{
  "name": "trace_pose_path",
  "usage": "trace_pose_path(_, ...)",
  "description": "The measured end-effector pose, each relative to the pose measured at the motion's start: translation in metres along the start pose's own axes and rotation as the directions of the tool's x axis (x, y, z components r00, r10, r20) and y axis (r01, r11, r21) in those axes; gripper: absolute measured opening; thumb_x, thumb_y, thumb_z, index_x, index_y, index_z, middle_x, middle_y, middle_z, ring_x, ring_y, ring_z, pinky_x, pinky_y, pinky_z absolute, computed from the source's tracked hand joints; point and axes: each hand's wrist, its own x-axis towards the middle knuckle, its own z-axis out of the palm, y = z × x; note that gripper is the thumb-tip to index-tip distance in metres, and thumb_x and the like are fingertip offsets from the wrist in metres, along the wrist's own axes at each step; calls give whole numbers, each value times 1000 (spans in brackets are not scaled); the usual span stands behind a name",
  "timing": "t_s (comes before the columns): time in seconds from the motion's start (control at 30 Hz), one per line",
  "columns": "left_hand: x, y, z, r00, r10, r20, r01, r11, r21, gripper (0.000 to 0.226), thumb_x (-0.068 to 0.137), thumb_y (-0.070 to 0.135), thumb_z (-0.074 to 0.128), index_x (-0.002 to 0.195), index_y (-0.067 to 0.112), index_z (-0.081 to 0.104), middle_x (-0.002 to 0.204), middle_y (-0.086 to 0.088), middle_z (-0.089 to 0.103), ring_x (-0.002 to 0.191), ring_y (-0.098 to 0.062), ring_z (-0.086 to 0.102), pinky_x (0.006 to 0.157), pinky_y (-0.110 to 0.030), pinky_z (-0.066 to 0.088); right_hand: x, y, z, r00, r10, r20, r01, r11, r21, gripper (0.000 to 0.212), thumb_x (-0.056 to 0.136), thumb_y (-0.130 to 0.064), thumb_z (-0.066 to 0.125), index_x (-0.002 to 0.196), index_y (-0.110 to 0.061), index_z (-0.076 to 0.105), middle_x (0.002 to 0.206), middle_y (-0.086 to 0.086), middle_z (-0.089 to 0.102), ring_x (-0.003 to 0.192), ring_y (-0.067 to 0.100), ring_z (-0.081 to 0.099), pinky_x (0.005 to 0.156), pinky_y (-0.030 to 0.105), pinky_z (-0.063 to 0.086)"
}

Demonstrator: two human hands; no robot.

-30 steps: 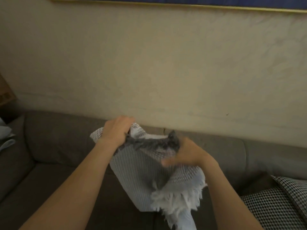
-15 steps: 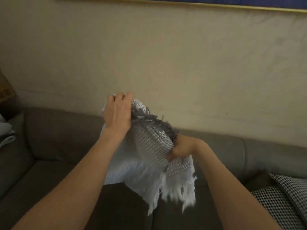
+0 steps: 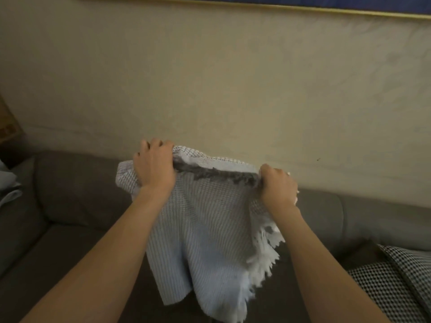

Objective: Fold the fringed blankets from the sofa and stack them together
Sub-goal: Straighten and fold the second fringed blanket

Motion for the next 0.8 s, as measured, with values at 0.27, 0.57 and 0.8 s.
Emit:
trace_pose_path(0.27,-9,-1,9,979,-20,203,17,1000,16,21,95,-5,55,94,12,67,99,-14,70,85,-36,65,63,-40,42,-2,23,12,942,-206,265,21,825,565,26,82,-38,85,73,-25,65,67,-6,66,61,13,60,54,32,48)
trace_pose_path(0.57,-29,-11,26,855,28,519,26,995,-97,60,98,21,63,155,28,42,125,-18,67,111,-42,66,81,-44,52,-11,5,13,988,39,147,-142,597,790,52,100,-14,59,61,-19,26,50,-6,22,56,17,18,60,36,15)
trace_pose_path(0.8,-40,-10,41,871,199,450,-12,923,-384,15,81,16,72,81,25,60,81,-6,71,86,-38,71,62,-37,50,-14,-22,-5,991,134,14,-109,738,666,31,87,-7,55,61,-17,44,50,-5,36,48,16,27,52,28,20)
